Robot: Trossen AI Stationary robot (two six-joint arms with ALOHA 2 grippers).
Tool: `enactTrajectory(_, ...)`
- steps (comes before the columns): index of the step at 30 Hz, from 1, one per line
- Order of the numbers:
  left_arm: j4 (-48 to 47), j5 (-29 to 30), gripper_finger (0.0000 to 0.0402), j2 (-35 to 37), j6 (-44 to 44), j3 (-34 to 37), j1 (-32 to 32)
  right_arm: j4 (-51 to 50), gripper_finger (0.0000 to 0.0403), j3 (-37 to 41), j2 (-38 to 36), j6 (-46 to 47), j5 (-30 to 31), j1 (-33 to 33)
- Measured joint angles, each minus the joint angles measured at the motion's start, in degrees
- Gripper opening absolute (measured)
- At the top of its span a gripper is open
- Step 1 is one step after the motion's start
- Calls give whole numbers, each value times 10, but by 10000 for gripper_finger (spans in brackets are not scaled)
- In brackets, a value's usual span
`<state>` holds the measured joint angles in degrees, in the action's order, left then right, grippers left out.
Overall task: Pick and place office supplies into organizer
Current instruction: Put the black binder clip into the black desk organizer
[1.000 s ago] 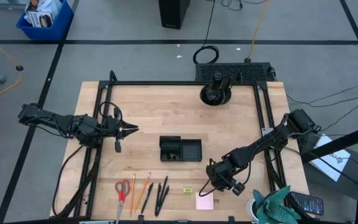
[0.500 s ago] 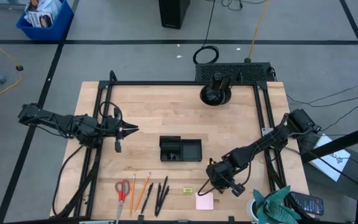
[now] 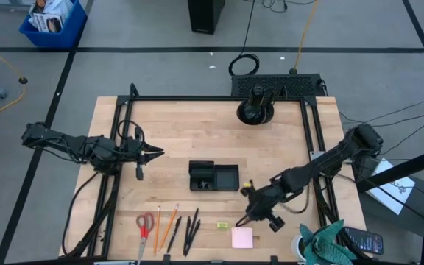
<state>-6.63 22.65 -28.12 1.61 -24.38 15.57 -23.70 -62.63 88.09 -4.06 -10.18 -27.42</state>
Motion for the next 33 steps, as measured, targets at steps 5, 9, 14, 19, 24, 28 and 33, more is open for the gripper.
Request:
enactTrajectory(5, -1, 0, 47, 0, 0, 0, 0, 121, 1, -3, -47, -29, 208, 11)
enactTrajectory(9, -3, 0, 47, 0, -1, 0, -1, 189, 0, -3, -27, -63, 252, 32)
enactTrajectory(14, -4, 0, 47, 0, 0, 0, -1, 254, 0, -2, 55, -72, 253, 62)
enactTrajectory(19, -4, 0, 47, 0, 1, 0, -1, 340, 0, -2, 121, -70, 298, 87)
enactTrajectory(24, -7, 0, 47, 0, 2, 0, -1, 359, 0, -2, 159, -58, 310, 105)
enactTrajectory(28, -9, 0, 47, 0, 2, 0, -1, 352, 0, -2, 184, -68, 341, 112)
enactTrajectory(33, -9, 0, 47, 0, -2, 0, -1, 338, 0, -2, 195, -73, 340, 113)
